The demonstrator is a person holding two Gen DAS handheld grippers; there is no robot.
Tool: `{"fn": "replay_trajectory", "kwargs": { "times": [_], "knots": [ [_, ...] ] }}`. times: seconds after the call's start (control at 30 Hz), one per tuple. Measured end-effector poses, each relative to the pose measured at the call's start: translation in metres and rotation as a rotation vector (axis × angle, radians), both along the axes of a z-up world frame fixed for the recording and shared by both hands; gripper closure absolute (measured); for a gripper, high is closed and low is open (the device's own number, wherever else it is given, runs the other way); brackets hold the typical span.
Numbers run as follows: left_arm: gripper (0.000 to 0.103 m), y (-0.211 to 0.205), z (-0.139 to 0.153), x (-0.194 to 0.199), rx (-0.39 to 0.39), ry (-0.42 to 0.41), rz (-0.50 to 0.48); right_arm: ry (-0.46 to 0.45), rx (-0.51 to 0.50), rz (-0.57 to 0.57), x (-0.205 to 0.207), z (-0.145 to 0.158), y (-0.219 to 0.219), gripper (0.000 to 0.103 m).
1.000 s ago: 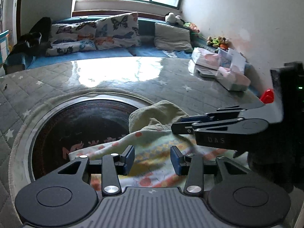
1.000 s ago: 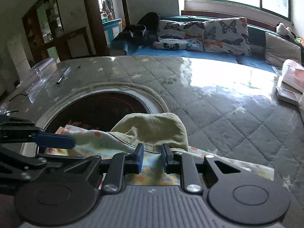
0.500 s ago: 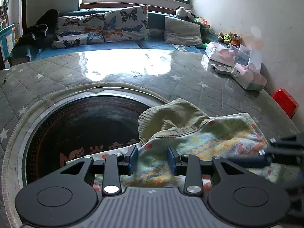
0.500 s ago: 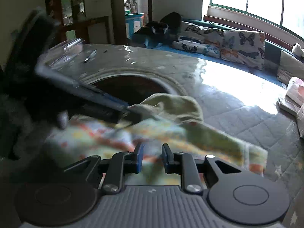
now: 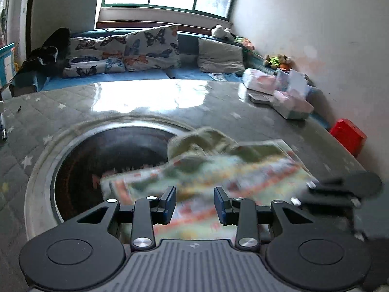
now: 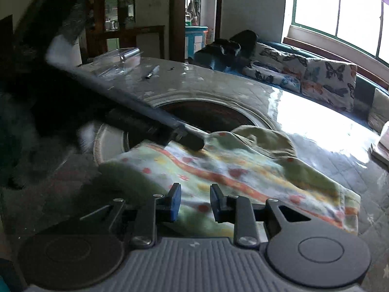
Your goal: Fold clothes
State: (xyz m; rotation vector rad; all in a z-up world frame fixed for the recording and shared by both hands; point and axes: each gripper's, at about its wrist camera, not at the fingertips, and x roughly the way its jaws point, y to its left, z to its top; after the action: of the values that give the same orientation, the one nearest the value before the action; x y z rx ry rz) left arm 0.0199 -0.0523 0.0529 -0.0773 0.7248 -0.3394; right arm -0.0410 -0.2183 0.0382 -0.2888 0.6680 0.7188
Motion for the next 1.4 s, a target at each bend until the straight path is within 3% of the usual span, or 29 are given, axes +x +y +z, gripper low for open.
{"fn": "replay_trajectory", "kwargs": {
  "times": [0.13,0.43,1.0,1.23,1.4],
  "knots": [
    [0.066,0.003,-0.007,-0.025,0.003,-0.007,0.006,-0.002,-0.002,0.021,-0.008,-0.002,0.008,0.077],
    [0.064,0.013,-0.023,-0.037,-0.034,0.013,0.044,0.017,0.028,-0.005,-0.013,-0.004,-0.001,0.077],
    [0.063,0.015,-0.027,-0.039,-0.030,0.017,0.042,0.043,0.076,-0.411,0.006,-0.011,-0.110,0.073],
    [0.064,0.014,-0.019,-0.037,-0.017,0.005,0.043,-0.013,0.081,-0.352,0.015,-0.001,-0.101,0.071],
    [0.064,0.019,-0.023,-0.029,-0.007,0.013,0.064,0.044,0.072,-0.406,0.034,-0.018,-0.108,0.069]
  ]
}}
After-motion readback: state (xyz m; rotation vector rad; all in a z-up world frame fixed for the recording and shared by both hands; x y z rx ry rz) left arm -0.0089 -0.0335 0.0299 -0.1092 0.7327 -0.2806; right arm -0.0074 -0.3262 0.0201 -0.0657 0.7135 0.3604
